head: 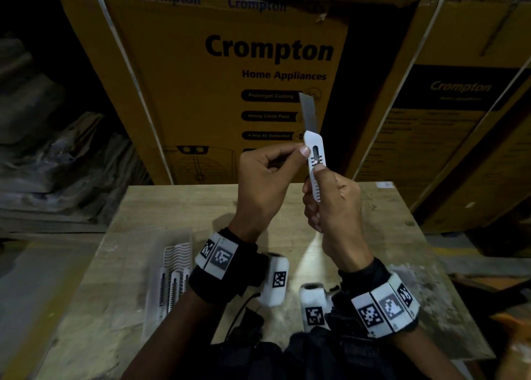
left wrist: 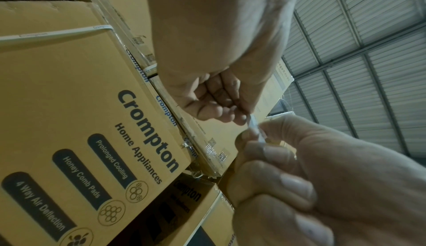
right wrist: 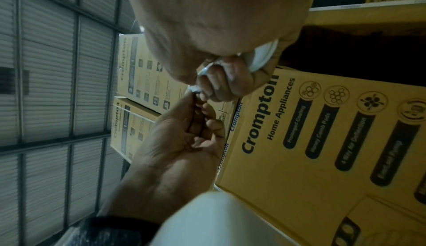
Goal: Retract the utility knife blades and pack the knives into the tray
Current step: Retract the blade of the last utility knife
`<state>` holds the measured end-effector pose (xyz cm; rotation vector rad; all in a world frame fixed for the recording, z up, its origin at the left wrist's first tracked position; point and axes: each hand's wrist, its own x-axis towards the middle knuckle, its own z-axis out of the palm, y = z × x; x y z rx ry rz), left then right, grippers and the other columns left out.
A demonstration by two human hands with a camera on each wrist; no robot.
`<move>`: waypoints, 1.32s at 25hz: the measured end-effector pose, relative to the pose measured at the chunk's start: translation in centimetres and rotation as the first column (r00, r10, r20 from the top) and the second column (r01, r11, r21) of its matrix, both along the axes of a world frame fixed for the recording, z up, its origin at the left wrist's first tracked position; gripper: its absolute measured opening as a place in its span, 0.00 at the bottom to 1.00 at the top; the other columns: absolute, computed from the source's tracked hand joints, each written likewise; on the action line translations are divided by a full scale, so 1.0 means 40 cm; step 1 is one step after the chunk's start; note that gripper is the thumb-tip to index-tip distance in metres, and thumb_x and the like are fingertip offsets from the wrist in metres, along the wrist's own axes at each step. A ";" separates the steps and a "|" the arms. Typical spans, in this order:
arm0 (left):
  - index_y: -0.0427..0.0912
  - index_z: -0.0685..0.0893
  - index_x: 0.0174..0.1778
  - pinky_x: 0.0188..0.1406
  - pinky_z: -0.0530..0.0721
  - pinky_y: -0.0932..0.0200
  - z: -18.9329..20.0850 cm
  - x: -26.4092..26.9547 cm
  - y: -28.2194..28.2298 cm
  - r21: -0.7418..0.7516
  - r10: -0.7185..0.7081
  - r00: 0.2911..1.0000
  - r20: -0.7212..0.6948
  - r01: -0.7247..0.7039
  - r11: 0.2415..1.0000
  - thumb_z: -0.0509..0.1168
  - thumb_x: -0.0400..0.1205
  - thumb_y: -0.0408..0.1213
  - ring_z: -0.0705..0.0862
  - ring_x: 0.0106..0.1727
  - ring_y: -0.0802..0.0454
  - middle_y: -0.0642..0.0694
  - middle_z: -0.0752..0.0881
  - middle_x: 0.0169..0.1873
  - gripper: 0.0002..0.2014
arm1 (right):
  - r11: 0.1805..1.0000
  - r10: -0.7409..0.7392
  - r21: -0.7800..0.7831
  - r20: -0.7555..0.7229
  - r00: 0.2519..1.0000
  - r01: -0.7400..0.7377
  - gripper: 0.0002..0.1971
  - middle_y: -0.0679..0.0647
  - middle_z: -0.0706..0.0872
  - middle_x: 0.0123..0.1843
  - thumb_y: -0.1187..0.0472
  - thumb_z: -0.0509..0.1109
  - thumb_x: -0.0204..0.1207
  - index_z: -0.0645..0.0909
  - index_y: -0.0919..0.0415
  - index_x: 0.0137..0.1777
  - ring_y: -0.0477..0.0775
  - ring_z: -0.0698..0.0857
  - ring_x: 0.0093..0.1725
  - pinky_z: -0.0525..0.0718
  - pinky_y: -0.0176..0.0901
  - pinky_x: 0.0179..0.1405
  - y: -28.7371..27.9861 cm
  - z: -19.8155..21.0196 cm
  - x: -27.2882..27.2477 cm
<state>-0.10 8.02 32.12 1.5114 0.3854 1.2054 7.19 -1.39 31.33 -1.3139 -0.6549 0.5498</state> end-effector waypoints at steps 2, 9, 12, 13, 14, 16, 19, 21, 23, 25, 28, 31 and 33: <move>0.29 0.92 0.54 0.34 0.79 0.74 0.005 -0.001 0.002 -0.005 0.013 1.000 -0.007 -0.013 1.000 0.71 0.84 0.26 0.88 0.37 0.67 0.38 0.94 0.43 0.07 | 0.998 0.066 0.007 -0.031 0.997 -0.066 0.21 0.54 0.70 0.22 0.51 0.61 0.90 0.81 0.60 0.35 0.49 0.64 0.18 0.60 0.36 0.18 -0.001 0.002 0.001; 0.30 0.92 0.54 0.40 0.89 0.64 0.015 0.009 -0.007 -0.094 -0.030 0.999 -0.045 0.025 0.995 0.73 0.83 0.29 0.93 0.40 0.57 0.42 0.95 0.43 0.07 | 0.987 0.141 0.071 0.024 0.990 -0.143 0.21 0.55 0.77 0.26 0.48 0.58 0.90 0.83 0.66 0.53 0.51 0.72 0.20 0.68 0.40 0.19 -0.008 -0.011 0.009; 0.30 0.93 0.51 0.40 0.92 0.56 0.009 0.015 -0.012 -0.071 -0.026 0.998 -0.065 0.022 0.997 0.74 0.82 0.29 0.94 0.38 0.48 0.41 0.95 0.41 0.06 | 0.995 0.076 0.066 0.018 0.997 -0.077 0.22 0.54 0.76 0.24 0.44 0.58 0.87 0.83 0.63 0.50 0.51 0.72 0.19 0.68 0.38 0.18 -0.019 -0.026 -0.004; 0.31 0.93 0.50 0.42 0.93 0.52 0.006 0.014 -0.014 -0.055 -0.026 0.997 -0.074 0.022 0.998 0.74 0.82 0.29 0.94 0.40 0.44 0.41 0.95 0.41 0.06 | 0.997 0.054 0.061 -0.008 0.999 -0.053 0.23 0.54 0.74 0.23 0.42 0.59 0.85 0.83 0.62 0.45 0.50 0.69 0.18 0.66 0.37 0.18 -0.023 -0.030 -0.007; 0.31 0.93 0.50 0.45 0.93 0.50 0.005 0.011 -0.015 -0.039 -0.024 0.996 -0.084 0.020 0.999 0.74 0.82 0.29 0.95 0.43 0.44 0.41 0.95 0.42 0.06 | 0.998 0.032 0.054 -0.035 0.999 -0.030 0.24 0.54 0.72 0.22 0.41 0.61 0.84 0.82 0.61 0.40 0.50 0.67 0.18 0.64 0.36 0.18 -0.025 -0.032 -0.011; 0.30 0.93 0.50 0.49 0.93 0.51 0.004 0.006 -0.016 -0.015 -0.022 0.995 -0.094 0.021 1.000 0.74 0.82 0.29 0.95 0.46 0.47 0.41 0.95 0.44 0.06 | 0.999 -0.013 0.032 -0.060 0.998 0.015 0.25 0.54 0.69 0.21 0.42 0.63 0.85 0.80 0.61 0.33 0.49 0.64 0.17 0.61 0.34 0.17 -0.024 -0.032 -0.012; 0.30 0.93 0.50 0.50 0.93 0.49 0.005 0.004 -0.018 0.016 -0.017 0.997 -0.077 0.018 1.000 0.74 0.82 0.28 0.95 0.47 0.47 0.41 0.95 0.44 0.06 | 0.997 -0.071 0.038 -0.042 0.997 0.072 0.26 0.54 0.69 0.20 0.47 0.63 0.87 0.78 0.62 0.30 0.48 0.64 0.16 0.61 0.33 0.17 -0.015 -0.030 -0.009; 0.31 0.94 0.50 0.50 0.93 0.46 0.008 0.003 -0.020 0.038 -0.003 0.997 -0.077 0.006 0.999 0.73 0.82 0.28 0.95 0.47 0.47 0.42 0.95 0.44 0.05 | 0.994 -0.098 0.044 -0.010 0.995 0.098 0.26 0.53 0.69 0.20 0.50 0.62 0.89 0.77 0.61 0.29 0.48 0.64 0.16 0.62 0.33 0.17 -0.011 -0.032 -0.011; 0.32 0.94 0.50 0.49 0.93 0.44 0.010 0.002 -0.022 0.044 0.005 0.997 -0.078 -0.002 0.999 0.73 0.82 0.28 0.95 0.46 0.46 0.43 0.95 0.43 0.05 | 0.993 -0.109 0.048 0.012 0.994 0.108 0.26 0.52 0.70 0.20 0.53 0.61 0.90 0.77 0.60 0.29 0.47 0.65 0.17 0.63 0.34 0.18 -0.010 -0.034 -0.014; 0.31 0.94 0.50 0.49 0.93 0.45 0.009 0.001 -0.023 0.032 0.008 0.997 -0.076 -0.006 0.999 0.73 0.83 0.28 0.95 0.46 0.45 0.42 0.95 0.43 0.05 | 0.996 -0.073 0.053 -0.014 0.997 0.074 0.25 0.52 0.71 0.20 0.53 0.60 0.90 0.78 0.59 0.29 0.47 0.65 0.17 0.62 0.34 0.18 -0.012 -0.035 -0.016; 0.30 0.93 0.50 0.48 0.93 0.47 0.011 -0.005 -0.016 0.014 0.035 0.997 -0.062 -0.034 0.999 0.73 0.83 0.28 0.95 0.46 0.45 0.41 0.95 0.42 0.05 | 0.996 0.061 0.070 -0.059 0.996 -0.056 0.22 0.53 0.71 0.22 0.51 0.59 0.90 0.80 0.60 0.36 0.47 0.66 0.18 0.62 0.36 0.18 -0.014 -0.030 -0.018; 0.37 0.94 0.46 0.42 0.91 0.48 0.011 -0.011 -0.015 0.009 0.051 0.998 -0.043 -0.050 0.999 0.73 0.82 0.27 0.94 0.42 0.45 0.43 0.95 0.39 0.04 | 0.987 0.154 0.055 -0.055 0.987 -0.151 0.22 0.55 0.74 0.24 0.47 0.59 0.88 0.83 0.63 0.44 0.50 0.69 0.19 0.65 0.38 0.19 -0.019 -0.030 -0.013; 0.40 0.94 0.46 0.42 0.91 0.47 0.005 -0.013 -0.016 -0.001 0.084 0.996 -0.039 -0.084 0.996 0.74 0.82 0.27 0.94 0.42 0.44 0.45 0.95 0.39 0.05 | 0.986 0.164 -0.004 -0.039 0.986 -0.164 0.24 0.57 0.77 0.24 0.44 0.59 0.88 0.85 0.64 0.48 0.52 0.71 0.20 0.67 0.39 0.20 -0.019 -0.030 -0.010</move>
